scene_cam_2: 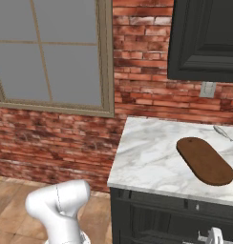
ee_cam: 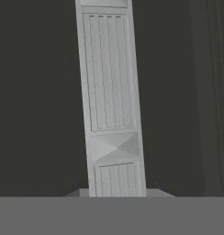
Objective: Open the drawer on the right and place the cutting tools on the cutting board.
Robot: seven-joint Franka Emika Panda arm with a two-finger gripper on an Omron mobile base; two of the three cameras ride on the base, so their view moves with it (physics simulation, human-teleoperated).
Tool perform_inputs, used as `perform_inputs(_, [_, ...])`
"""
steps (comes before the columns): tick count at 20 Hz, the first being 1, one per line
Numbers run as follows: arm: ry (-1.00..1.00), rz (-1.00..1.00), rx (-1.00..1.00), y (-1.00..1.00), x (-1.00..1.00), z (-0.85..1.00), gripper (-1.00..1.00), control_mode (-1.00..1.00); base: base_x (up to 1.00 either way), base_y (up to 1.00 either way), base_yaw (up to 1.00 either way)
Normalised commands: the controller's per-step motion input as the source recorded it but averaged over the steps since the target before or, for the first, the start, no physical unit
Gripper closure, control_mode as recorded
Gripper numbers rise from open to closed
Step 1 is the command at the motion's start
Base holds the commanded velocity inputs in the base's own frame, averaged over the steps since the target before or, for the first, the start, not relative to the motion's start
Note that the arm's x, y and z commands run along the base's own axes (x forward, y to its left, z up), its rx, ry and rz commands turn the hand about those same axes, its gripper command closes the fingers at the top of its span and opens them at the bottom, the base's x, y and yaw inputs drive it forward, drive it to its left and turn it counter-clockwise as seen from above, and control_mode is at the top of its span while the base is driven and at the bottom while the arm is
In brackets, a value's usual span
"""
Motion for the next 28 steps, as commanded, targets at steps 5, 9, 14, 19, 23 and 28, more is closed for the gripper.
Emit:
perform_inputs(5, [0.00, 0.00, 0.00, 0.00, -0.18, 0.00, 1.00, -1.00, 0.00, 0.00, 0.00])
perform_inputs(9, [0.00, 0.00, -0.01, 0.00, -0.16, 0.00, 1.00, -1.00, 0.00, 0.00, 0.00])
perform_inputs(14, [0.00, 0.00, 0.00, 0.00, -0.13, 0.00, 1.00, -1.00, 0.00, 0.00, 0.00])
perform_inputs(19, [0.00, 0.00, 0.00, 0.00, -0.11, 0.00, 1.00, -1.00, 0.00, 0.00, 0.00])
perform_inputs(23, [0.00, 0.00, 0.00, 0.00, -0.11, 0.00, 1.00, -1.00, 0.00, 0.00, 0.00])
perform_inputs(28, [0.00, 0.00, 0.00, 0.00, -0.20, 0.00, 1.00, -1.00, 0.00, 0.00, 0.00])
